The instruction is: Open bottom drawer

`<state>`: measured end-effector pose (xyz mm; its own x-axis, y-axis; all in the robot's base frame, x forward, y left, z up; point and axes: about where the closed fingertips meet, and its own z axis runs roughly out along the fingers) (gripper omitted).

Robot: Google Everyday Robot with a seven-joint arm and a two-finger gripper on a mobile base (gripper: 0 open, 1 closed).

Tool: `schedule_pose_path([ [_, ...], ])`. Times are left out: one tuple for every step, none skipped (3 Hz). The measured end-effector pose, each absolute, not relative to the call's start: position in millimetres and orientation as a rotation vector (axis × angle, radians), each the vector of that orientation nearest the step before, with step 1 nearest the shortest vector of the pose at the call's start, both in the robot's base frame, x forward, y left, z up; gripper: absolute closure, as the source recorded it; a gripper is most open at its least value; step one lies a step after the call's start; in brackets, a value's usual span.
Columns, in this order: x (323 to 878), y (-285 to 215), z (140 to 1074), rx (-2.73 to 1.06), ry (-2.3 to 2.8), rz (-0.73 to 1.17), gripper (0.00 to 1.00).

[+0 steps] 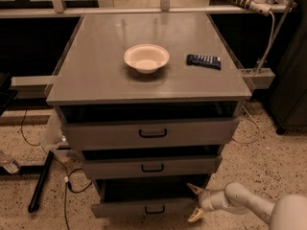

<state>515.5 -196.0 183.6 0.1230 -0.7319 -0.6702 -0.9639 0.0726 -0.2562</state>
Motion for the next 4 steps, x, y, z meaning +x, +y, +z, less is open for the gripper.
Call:
schedule_pose_path([
  [502.6, -197.0, 151.8, -1.731, 1.699, 0.486, 0.0],
  [501.4, -197.7, 153.1, -1.733, 1.702, 0.489, 0.19],
  [500.7, -197.5, 155.9, -1.734, 1.701, 0.488, 0.42],
  [499.5, -197.8, 157.3, -1.734, 1.7, 0.486, 0.65],
])
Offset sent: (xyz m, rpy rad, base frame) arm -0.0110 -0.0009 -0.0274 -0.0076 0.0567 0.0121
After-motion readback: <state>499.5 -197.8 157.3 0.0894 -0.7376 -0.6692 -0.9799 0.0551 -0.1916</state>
